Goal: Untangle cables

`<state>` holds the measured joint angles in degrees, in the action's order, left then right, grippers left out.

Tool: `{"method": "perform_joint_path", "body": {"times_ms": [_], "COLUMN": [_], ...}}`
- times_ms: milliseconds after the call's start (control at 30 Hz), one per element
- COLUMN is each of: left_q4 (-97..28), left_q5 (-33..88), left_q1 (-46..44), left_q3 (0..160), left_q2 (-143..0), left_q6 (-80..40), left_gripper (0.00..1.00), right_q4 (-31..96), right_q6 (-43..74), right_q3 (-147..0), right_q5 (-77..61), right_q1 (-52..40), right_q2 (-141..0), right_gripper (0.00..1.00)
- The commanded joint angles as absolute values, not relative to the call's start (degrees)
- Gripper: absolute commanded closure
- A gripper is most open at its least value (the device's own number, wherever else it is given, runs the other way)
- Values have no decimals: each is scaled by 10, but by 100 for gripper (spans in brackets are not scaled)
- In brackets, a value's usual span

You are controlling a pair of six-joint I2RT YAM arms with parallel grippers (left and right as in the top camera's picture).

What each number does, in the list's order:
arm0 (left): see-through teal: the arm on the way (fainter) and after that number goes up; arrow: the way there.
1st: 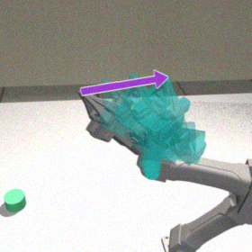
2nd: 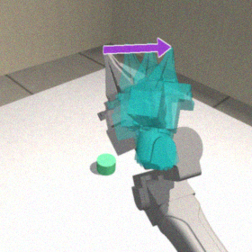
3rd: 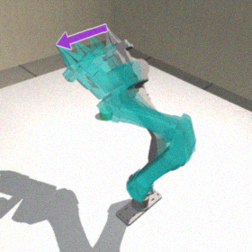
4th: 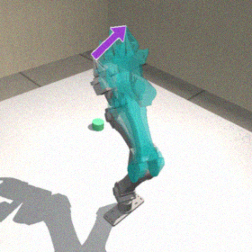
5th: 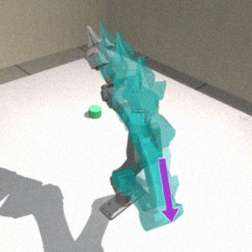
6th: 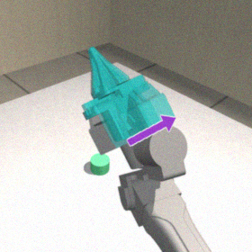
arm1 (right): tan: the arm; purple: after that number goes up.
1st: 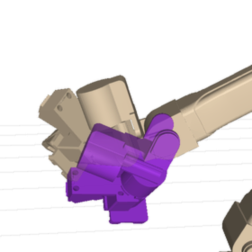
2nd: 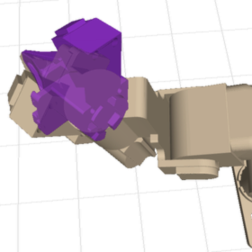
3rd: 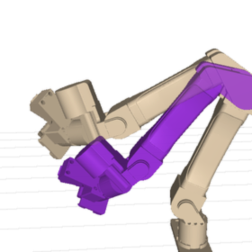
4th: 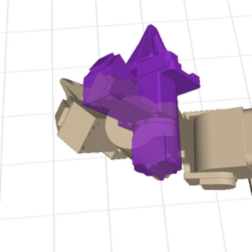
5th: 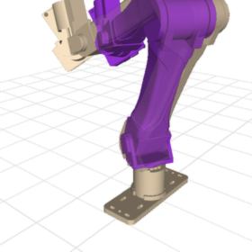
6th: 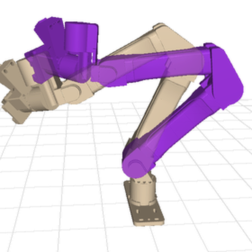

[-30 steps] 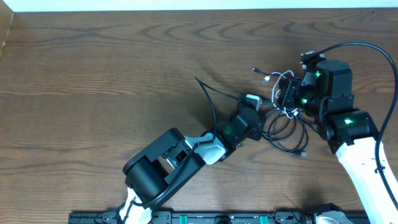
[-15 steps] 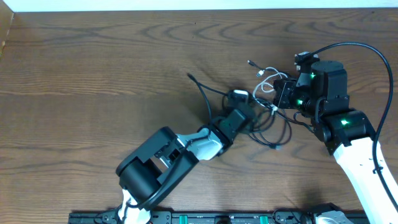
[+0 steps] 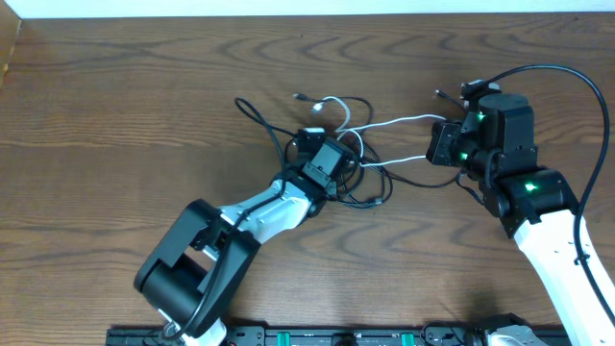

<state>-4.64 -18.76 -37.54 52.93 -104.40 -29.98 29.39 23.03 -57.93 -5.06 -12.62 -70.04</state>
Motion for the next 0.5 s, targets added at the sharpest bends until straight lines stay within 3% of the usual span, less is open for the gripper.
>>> {"method": "perform_joint_path", "body": {"times_ms": [0,167,467], "left_q4": [-63,-76,-83], "left_q5": [-224,-223,-223], "left_q1": [-357,-347,-344], "left_q3": [524,524,524], "left_q2": [-1018,-1018,-1018], "left_q6": [-296,-296,-296], "left_gripper": [93,93,93], "right_q4": [295,291,283], "right_q6": [230,221,219], "right_q3": [-581,-586,-651], "right_q5": [-27,79,57], "right_q1": [-128,-121,-18], "right_q2": [-705,-700,-644], "right_gripper": [99,99,99]}}
